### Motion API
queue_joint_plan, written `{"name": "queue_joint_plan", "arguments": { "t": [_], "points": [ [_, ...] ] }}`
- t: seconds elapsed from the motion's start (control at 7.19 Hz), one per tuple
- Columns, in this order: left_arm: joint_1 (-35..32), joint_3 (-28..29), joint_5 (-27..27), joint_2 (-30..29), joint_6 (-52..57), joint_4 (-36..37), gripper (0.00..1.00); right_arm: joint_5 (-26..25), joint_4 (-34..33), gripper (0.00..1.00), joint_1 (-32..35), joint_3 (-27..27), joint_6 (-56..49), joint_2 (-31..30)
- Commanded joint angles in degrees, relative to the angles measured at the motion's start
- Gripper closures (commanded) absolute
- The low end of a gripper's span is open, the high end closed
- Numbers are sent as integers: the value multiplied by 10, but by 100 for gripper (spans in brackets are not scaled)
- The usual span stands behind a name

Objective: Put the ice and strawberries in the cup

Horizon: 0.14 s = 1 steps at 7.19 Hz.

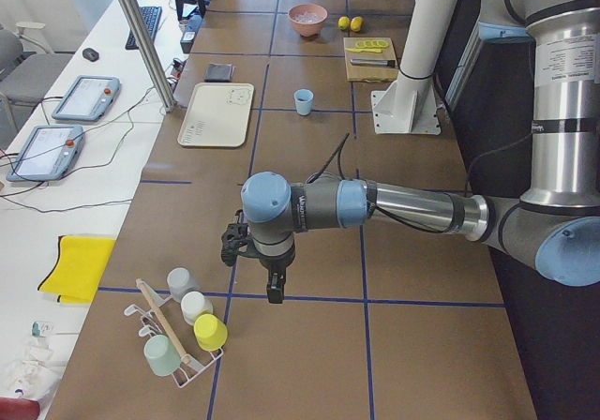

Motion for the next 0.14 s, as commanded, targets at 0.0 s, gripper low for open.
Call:
{"name": "queue_joint_plan", "arguments": {
  "t": [0.0],
  "points": [
    [1, 3, 1, -1, 2, -1, 0, 0, 0, 1, 0, 0, 1, 0]
  ]
}}
